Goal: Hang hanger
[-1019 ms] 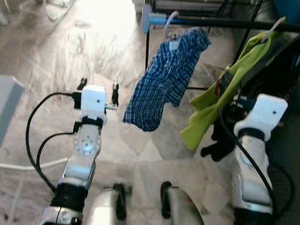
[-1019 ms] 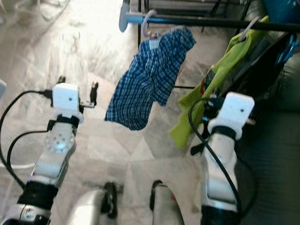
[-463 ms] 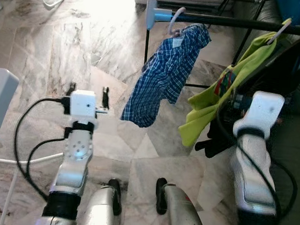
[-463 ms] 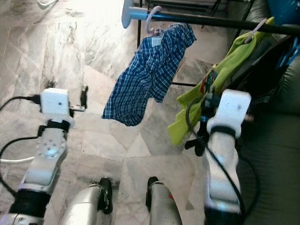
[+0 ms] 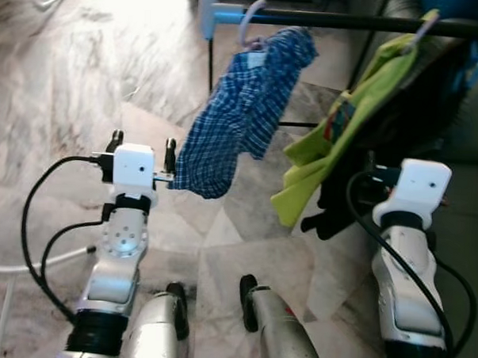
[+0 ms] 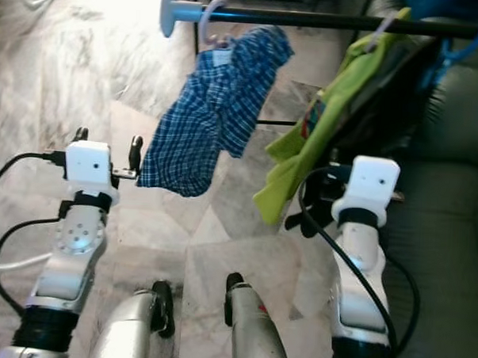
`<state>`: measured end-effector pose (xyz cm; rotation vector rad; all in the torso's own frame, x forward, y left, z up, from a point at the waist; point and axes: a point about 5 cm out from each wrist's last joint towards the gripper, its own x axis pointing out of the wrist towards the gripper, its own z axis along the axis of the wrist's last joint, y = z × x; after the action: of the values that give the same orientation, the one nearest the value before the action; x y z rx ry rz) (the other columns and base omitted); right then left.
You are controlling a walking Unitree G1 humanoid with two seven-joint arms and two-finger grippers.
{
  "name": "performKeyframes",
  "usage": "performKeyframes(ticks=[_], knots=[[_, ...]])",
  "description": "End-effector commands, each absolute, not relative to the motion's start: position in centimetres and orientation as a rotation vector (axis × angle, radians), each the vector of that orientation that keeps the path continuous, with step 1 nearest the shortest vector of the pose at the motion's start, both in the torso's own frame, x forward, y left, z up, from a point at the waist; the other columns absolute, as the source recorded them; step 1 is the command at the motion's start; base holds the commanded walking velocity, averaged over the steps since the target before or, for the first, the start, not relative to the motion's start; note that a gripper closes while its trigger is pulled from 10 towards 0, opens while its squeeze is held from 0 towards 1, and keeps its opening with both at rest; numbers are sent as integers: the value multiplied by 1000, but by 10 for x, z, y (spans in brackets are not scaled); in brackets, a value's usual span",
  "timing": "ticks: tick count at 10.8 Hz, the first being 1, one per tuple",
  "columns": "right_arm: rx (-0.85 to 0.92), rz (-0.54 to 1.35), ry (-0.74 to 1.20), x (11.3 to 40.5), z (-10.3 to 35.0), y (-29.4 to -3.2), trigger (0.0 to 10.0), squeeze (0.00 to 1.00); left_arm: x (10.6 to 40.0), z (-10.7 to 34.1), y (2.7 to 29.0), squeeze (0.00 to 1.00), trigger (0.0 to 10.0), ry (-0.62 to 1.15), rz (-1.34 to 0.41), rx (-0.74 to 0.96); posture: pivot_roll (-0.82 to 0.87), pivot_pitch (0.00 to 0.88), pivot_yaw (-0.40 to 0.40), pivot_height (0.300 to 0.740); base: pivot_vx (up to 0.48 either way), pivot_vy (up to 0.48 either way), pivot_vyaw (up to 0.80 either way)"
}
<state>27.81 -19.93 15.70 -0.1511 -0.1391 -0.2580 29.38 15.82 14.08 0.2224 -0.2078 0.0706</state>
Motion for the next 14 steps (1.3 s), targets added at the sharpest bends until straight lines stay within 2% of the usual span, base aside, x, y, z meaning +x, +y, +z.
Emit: performKeyframes(ticks=[1,4,6,8,11,14], knots=[[-151,-254,-115,276,150,-201,10000,0,289,137,163,0,10000,-185,81,238,-77,418,-14,740,274,360,0],[-150,-244,-130,278,150,-199,10000,0,286,138,165,0,10000,-179,86,242,-67,420,-16,740,269,314,0],[-161,-274,-143,276,151,-203,10000,0,287,140,161,0,10000,-185,60,238,-68,411,-13,740,279,0,0],[-166,-296,-145,277,151,-206,10000,0,289,141,160,0,10000,-189,49,232,-66,405,-16,740,0,0,0],[-192,-325,-160,281,154,-210,10000,0,288,140,159,0,10000,-190,58,225,-60,401,-21,740,0,0,-644],[-228,-347,-182,284,158,-213,10000,0,287,140,160,0,10000,-186,64,224,-57,405,-21,740,0,0,0]])
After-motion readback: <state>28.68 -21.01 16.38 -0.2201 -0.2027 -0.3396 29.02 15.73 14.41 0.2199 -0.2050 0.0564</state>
